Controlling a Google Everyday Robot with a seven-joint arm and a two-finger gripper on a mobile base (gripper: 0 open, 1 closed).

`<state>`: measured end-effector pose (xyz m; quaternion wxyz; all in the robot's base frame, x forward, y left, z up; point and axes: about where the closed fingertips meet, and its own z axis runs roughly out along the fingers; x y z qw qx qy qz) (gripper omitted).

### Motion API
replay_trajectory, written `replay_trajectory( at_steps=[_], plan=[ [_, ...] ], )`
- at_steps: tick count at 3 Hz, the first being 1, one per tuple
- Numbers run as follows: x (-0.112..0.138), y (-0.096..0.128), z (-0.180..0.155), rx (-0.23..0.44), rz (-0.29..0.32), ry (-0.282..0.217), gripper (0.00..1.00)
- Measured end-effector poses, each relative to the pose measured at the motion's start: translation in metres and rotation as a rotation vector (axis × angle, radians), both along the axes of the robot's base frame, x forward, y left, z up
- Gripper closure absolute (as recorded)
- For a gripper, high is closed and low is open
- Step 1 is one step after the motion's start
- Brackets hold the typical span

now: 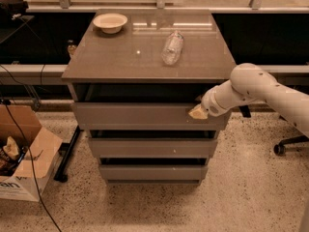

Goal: Open top drawer

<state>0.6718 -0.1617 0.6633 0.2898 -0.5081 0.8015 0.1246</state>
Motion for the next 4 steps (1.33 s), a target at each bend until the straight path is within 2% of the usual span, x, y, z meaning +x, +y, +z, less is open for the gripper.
replay_trajectory(
  at_steps=[2,3,4],
  plan=[
    [0.000,0.000,0.002,0.000,0.000,0.000,0.16],
    [0.000,0.000,0.002,0.000,0.000,0.000,0.00],
    [-0.010,0.001,-0.005,-0.044,0.044,0.077,0.19]
  ],
)
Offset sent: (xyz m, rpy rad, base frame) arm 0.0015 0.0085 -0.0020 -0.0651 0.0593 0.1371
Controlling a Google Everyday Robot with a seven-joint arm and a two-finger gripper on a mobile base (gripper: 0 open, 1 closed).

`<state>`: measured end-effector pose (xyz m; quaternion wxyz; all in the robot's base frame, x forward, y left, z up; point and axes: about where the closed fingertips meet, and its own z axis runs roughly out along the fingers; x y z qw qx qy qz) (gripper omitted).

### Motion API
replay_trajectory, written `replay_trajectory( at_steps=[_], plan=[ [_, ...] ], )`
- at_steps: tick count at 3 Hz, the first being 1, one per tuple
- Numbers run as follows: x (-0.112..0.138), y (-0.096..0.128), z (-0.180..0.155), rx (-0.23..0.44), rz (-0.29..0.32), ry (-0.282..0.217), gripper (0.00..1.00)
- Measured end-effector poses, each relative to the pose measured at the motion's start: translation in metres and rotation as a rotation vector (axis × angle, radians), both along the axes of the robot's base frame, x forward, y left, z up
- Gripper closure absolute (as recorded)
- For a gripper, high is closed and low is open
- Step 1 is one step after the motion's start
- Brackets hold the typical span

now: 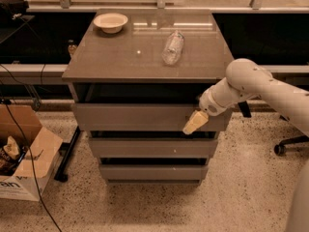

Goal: Open top drawer

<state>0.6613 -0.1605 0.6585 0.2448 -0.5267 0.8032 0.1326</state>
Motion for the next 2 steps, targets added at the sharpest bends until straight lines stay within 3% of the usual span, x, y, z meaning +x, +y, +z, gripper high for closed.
replay_trajectory(
  at_steps=[1,2],
  plan=[
    [-0.0161,0.0011,-0.0098,-0.075,0.088,0.124,0.42],
    [-0.0161,0.0011,-0.0064,-0.075,0.088,0.124,0.65]
  ],
)
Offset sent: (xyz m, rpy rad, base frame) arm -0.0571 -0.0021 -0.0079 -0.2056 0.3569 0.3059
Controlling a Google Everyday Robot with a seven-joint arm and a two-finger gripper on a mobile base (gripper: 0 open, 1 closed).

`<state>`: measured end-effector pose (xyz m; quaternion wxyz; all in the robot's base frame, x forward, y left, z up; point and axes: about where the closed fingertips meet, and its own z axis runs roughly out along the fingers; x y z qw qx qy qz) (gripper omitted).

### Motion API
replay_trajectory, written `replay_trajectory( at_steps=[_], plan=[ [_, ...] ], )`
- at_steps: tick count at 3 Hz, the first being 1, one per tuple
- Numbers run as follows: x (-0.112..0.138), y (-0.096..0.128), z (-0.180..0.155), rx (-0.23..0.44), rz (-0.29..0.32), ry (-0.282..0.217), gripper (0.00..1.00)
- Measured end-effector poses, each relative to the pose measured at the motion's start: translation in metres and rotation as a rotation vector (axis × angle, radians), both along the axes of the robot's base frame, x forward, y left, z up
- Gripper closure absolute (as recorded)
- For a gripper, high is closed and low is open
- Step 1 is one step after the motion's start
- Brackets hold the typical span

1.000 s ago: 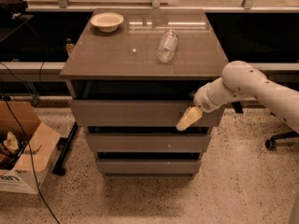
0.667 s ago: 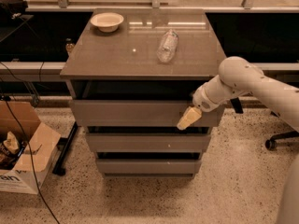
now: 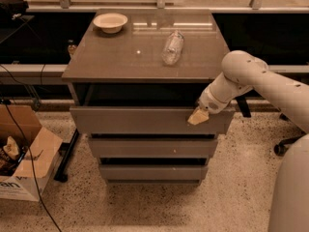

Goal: Open top drawer

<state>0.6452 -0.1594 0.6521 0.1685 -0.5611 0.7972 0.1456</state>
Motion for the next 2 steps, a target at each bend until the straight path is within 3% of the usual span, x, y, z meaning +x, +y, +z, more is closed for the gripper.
replay_trajectory(
  at_steps=[1,2],
  plan=[
    [0.0000,0.0000,0.0029,0.000,0.000,0.000,0.66],
    [-0.0001,0.0000,0.0039,0.000,0.000,0.000,0.43]
  ],
)
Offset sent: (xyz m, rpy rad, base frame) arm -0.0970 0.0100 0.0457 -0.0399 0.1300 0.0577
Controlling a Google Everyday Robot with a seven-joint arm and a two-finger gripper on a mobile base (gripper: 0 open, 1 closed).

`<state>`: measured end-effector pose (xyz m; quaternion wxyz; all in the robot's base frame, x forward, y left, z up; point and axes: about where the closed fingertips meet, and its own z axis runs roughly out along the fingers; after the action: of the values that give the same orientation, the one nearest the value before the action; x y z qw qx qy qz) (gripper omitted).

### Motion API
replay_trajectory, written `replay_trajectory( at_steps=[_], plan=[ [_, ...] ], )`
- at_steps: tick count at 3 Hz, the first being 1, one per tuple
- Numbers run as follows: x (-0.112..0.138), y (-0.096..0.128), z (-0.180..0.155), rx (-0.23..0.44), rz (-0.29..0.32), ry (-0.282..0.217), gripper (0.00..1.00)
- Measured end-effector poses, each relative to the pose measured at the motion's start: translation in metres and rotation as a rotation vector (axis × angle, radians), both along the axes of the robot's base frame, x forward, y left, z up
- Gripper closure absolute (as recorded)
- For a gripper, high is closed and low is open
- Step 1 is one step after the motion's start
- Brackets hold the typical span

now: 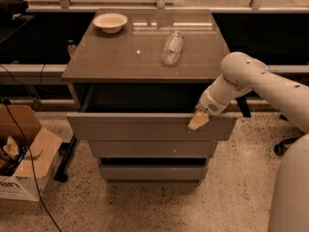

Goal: Open top drawer

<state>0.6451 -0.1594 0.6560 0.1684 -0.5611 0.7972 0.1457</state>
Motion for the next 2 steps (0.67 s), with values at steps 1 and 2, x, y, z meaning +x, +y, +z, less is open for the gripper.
replay_trajectory(
  at_steps=[1,2],
  plan=[
    [-0.0357,0.0085,0.0060,0.033,0.012,0.064,0.12],
    [-0.0358,0.0085,0.0060,0.033,0.012,0.064,0.00]
  ],
)
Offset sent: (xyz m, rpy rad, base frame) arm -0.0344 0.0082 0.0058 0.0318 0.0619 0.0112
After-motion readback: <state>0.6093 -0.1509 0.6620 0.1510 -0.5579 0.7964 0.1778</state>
